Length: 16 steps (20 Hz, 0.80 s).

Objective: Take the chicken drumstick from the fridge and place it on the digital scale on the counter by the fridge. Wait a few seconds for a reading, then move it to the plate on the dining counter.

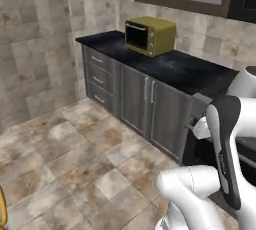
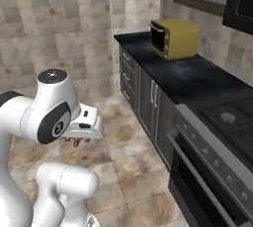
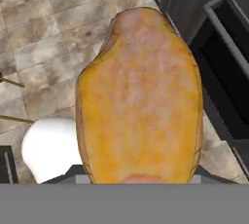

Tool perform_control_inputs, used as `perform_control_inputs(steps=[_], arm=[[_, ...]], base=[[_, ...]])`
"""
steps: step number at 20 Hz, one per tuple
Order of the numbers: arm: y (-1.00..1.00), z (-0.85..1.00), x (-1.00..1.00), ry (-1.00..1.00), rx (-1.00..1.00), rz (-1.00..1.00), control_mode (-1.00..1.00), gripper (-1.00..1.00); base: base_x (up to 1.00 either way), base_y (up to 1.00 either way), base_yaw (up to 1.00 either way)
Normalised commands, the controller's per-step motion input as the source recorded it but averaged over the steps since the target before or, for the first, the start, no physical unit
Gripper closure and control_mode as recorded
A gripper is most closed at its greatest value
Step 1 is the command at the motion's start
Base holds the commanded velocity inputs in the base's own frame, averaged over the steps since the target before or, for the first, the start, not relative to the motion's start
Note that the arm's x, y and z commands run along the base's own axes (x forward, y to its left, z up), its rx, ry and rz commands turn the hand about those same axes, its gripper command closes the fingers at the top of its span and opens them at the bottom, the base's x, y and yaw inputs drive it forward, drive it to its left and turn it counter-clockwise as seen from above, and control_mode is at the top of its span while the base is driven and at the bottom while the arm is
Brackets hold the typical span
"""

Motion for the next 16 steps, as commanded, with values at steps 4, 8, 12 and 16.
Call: perform_control_inputs(steps=[4, 8, 12, 16], arm=[[0.0, 0.0, 0.0, 0.0, 0.0, 0.0, 1.0, 1.0], [0.0, 0.0, 0.0, 0.0, 0.0, 0.0, 1.0, 1.0], [0.0, 0.0, 0.0, 0.0, 0.0, 0.0, 1.0, 1.0], [0.0, 0.0, 0.0, 0.0, 0.0, 0.0, 1.0, 1.0]], base=[[-0.05, 0.53, 0.85], [-0.06, 0.29, 0.84], [0.0, 0.05, 0.83], [-0.08, -0.3, 0.74]])
